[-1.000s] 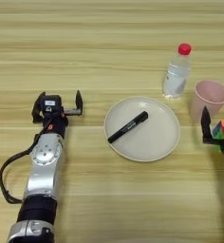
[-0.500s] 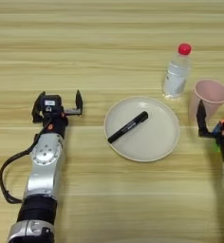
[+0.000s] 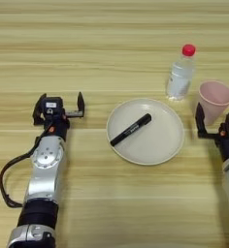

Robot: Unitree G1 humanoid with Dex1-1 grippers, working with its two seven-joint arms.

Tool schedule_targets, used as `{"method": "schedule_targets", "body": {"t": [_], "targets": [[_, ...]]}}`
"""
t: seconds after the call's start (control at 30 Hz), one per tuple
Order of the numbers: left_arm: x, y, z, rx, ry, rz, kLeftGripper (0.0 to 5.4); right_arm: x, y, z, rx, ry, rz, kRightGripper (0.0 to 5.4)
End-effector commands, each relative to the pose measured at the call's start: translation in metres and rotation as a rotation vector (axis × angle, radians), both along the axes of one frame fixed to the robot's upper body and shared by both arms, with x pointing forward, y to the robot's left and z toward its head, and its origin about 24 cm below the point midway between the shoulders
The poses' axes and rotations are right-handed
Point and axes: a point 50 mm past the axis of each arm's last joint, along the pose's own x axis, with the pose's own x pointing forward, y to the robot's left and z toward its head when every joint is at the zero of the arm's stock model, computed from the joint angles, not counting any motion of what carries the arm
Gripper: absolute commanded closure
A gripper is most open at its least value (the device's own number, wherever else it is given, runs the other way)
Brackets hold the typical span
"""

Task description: Move the objects on the table

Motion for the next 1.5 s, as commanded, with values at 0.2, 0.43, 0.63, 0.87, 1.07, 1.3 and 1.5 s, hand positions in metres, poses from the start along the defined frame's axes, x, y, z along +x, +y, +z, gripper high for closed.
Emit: {"method": "schedule_targets", "body": {"t": [0.2, 0.43, 0.63, 0.87, 1.07, 1.3, 1.5], "targets": [[0.002, -0.001, 0.005, 0.013, -0.017, -0.007, 0.00, 0.015, 0.002, -0.002, 0.005, 0.007, 0.020, 0.02], [0.004, 0.002, 0.004, 0.014, -0.019, 0.005, 0.00, 0.023, 0.002, -0.005, 0.003, 0.009, 0.030, 0.02], [0.004, 0.002, 0.002, 0.010, -0.017, 0.007, 0.00, 0.028, 0.002, -0.005, 0.009, 0.005, 0.028, 0.02], [0.004, 0.003, 0.001, 0.011, -0.015, 0.006, 0.00, 0.030, 0.002, -0.002, 0.009, -0.009, 0.022, 0.02], [0.004, 0.002, 0.001, 0.010, -0.016, 0.003, 0.00, 0.032, 0.001, -0.001, 0.008, -0.010, 0.020, 0.02], [0.003, 0.002, 0.001, 0.010, -0.015, 0.005, 0.00, 0.034, -0.001, 0.000, 0.013, -0.017, 0.010, 0.02], [0.003, 0.002, 0.001, 0.010, -0.015, 0.007, 0.00, 0.036, -0.002, 0.001, 0.010, -0.021, 0.011, 0.02]]}}
